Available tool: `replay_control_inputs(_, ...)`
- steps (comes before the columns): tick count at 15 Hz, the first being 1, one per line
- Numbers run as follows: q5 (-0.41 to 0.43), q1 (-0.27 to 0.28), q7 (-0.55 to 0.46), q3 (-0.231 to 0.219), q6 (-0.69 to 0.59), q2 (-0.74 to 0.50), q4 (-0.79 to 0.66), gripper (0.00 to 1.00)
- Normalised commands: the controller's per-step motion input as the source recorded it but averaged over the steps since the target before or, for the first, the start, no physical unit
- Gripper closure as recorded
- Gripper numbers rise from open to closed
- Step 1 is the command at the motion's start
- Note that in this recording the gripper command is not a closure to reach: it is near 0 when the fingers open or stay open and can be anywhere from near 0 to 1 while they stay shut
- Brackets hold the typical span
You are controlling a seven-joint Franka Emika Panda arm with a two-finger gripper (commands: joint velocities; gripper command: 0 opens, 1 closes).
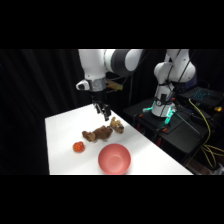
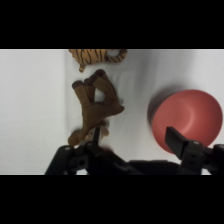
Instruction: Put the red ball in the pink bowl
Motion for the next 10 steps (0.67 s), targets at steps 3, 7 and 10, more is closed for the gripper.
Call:
replay_control_inputs(3,0.089,-0.085,-0.21,0.027,-0.01,0.40,0.46,0.00)
replay_control_inputs(7,0.107,-0.107,-0.28,0.047,-0.10,0.50,0.60,0.00)
replay_control_inputs(10,0.096,-0.100,-0.27,0.082,-0.20,0.56,0.71,0.00)
